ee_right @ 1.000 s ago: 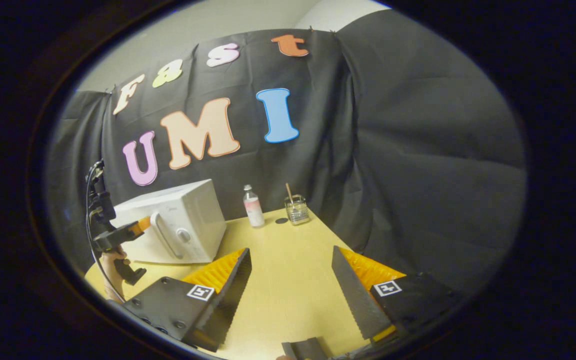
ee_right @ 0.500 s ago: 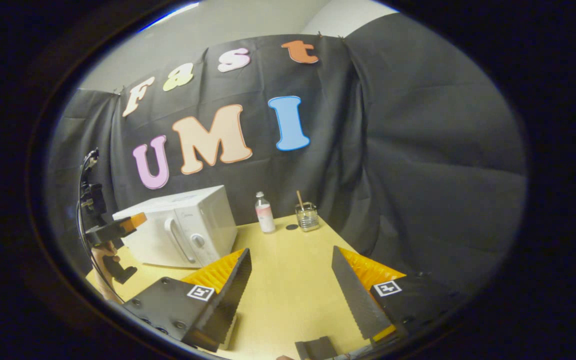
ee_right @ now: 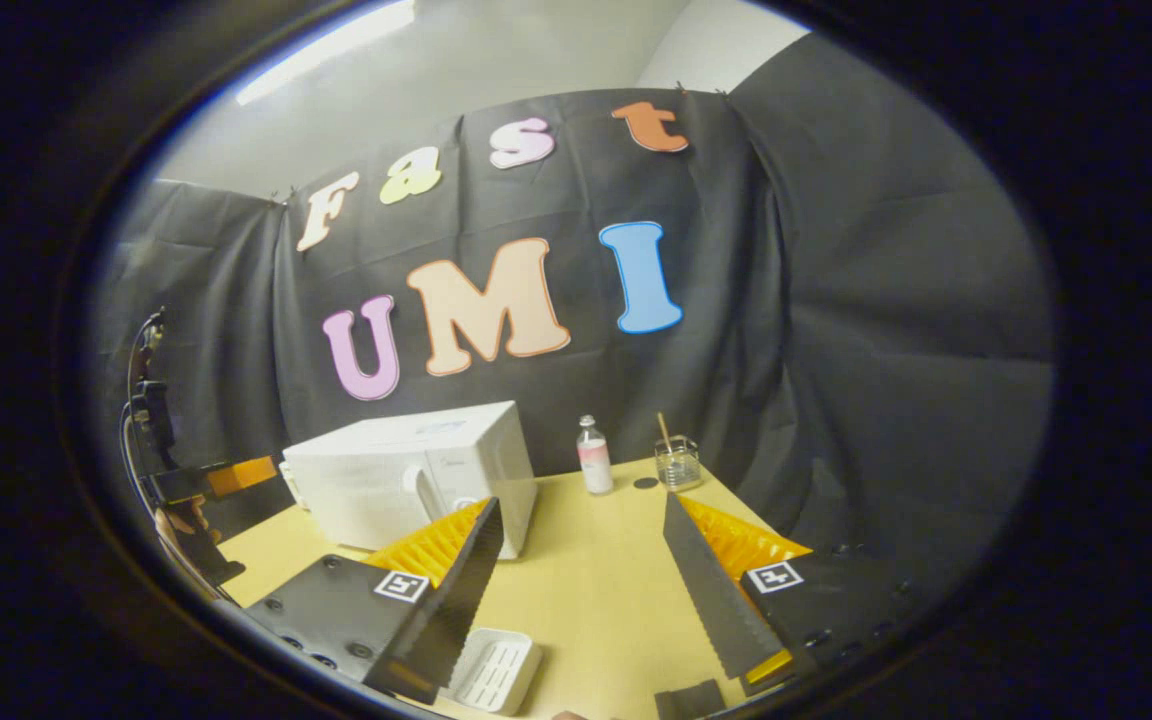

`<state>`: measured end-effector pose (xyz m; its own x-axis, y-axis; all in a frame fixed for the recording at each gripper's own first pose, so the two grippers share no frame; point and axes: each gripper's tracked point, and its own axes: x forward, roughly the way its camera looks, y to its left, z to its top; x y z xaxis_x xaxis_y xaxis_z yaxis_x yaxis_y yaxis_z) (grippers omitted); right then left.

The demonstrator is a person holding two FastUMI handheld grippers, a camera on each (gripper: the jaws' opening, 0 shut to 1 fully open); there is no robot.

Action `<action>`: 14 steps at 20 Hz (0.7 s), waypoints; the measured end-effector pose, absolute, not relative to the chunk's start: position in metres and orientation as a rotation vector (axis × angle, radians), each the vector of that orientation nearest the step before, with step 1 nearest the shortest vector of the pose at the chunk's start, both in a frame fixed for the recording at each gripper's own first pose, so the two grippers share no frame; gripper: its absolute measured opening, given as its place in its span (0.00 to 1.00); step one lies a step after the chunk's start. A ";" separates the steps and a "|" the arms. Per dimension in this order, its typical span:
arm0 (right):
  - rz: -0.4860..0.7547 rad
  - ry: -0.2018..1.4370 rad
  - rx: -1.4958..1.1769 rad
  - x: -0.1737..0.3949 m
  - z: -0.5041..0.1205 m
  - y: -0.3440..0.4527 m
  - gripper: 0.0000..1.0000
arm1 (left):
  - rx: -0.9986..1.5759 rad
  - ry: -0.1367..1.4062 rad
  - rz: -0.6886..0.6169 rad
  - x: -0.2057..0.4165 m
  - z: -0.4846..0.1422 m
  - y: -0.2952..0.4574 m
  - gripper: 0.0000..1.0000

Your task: Open the microwave oven with the left hand, put the food in, and close the microwave oven.

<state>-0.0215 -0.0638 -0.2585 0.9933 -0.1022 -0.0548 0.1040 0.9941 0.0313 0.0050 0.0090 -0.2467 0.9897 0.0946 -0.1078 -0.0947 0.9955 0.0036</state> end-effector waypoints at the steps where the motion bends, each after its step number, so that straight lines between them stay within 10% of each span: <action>1: -0.095 0.056 0.028 -0.021 -0.255 -0.059 0.90 | 0.007 0.106 0.128 -0.008 -0.242 0.017 0.64; 2: -0.084 0.058 0.021 -0.022 -0.252 -0.054 0.90 | 0.011 0.103 0.150 -0.010 -0.241 0.027 0.90; 3: -0.072 0.053 0.013 -0.022 -0.245 -0.048 0.90 | 0.014 0.103 0.169 -0.021 -0.238 0.035 0.96; 14: -0.018 0.000 -0.037 -0.035 -0.200 -0.019 0.92 | 0.023 0.006 0.191 -0.062 -0.194 0.056 0.96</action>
